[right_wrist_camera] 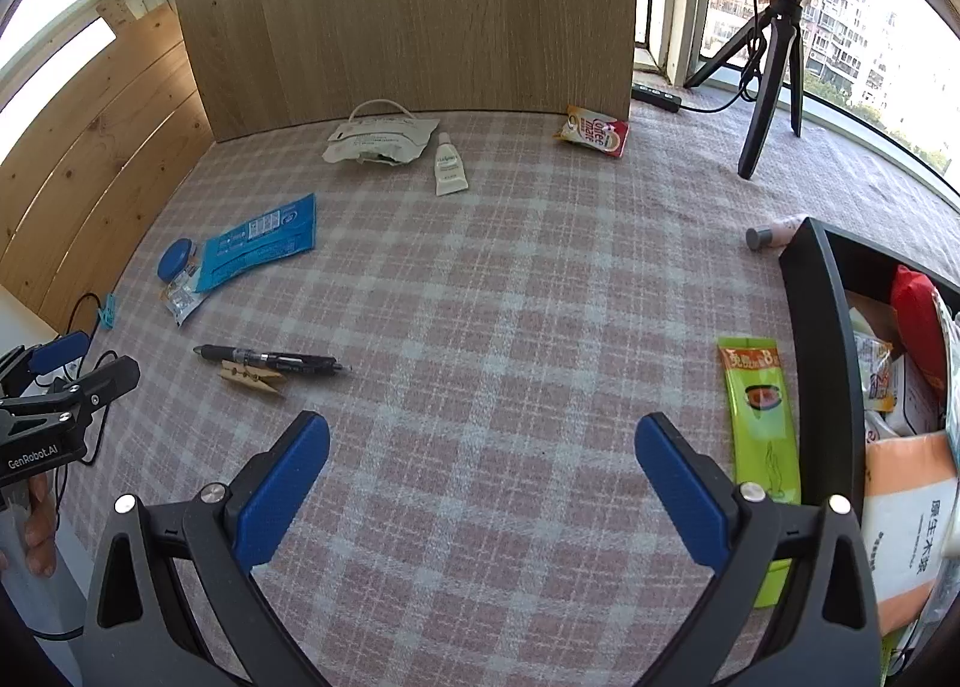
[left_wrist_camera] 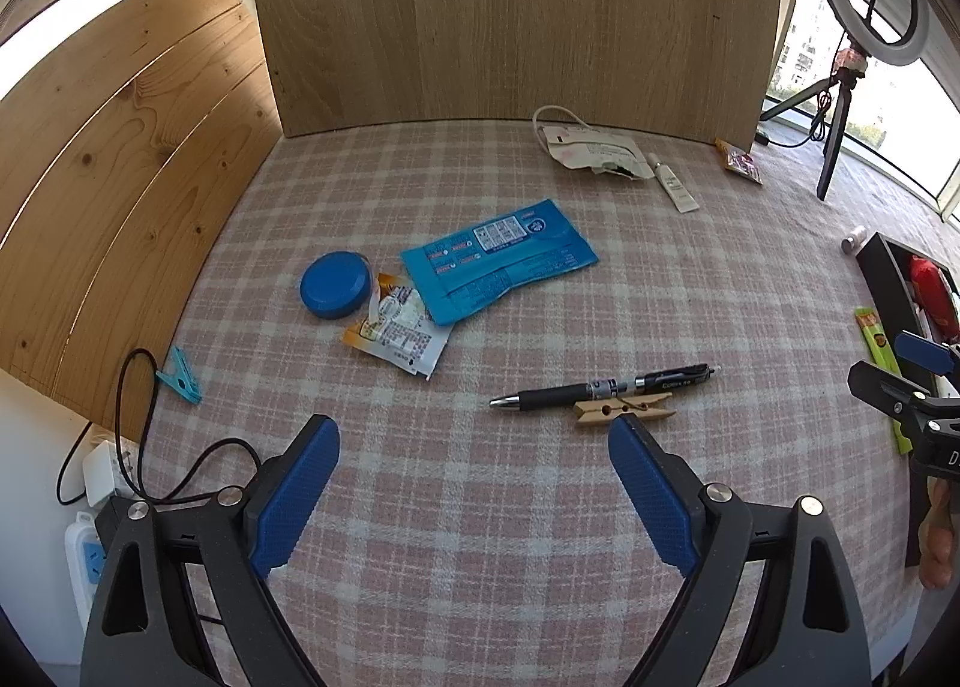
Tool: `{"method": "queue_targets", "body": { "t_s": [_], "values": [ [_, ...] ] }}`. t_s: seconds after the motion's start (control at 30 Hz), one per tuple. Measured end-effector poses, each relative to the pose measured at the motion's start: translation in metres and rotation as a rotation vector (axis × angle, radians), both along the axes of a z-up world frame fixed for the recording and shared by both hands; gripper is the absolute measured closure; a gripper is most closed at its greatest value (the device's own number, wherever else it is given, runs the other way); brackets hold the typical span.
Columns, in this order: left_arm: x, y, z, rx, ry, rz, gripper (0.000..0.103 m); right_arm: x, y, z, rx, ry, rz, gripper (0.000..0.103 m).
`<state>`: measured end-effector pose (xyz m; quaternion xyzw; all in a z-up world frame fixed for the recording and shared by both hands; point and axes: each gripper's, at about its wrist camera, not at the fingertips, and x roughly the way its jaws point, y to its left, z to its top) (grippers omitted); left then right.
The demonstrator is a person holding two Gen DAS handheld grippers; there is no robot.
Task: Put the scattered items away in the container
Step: 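Move the right gripper to the white lotion tube and close on it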
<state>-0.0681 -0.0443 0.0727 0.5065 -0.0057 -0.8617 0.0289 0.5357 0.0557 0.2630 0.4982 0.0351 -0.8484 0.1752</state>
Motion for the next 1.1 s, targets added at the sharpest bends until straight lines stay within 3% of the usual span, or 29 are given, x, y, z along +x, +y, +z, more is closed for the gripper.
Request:
{"method": "queue_targets", "body": {
  "t_s": [0.27,0.47,0.6,0.73,0.8,0.87,1.1],
  "values": [
    [-0.059,0.005,0.033,0.044,0.01,0.01,0.012,-0.052,-0.001,0.033,0.018,0.03,0.017,0.002],
    [-0.101,0.015,0.032,0.074,-0.007,0.001,0.012,-0.089,-0.012,0.033,0.035,0.017,0.019,0.005],
    [-0.137,0.021,0.025,0.138,-0.052,0.011,0.012,-0.111,-0.023,0.024,0.039,-0.001,0.027,0.005],
    [-0.176,0.029,0.012,0.143,-0.095,0.014,0.012,-0.135,-0.039,0.007,0.039,-0.042,0.047,0.005],
    [-0.195,0.031,-0.001,0.149,-0.13,0.01,0.012,-0.148,-0.046,-0.004,0.037,-0.072,0.056,0.012],
    [-0.207,0.025,-0.014,0.185,-0.166,0.033,0.012,-0.16,-0.052,-0.014,0.038,-0.1,0.063,0.02],
    [-0.234,0.002,-0.046,0.251,-0.248,0.102,0.016,-0.19,-0.076,-0.038,0.057,-0.126,0.087,0.021]
  ]
}}
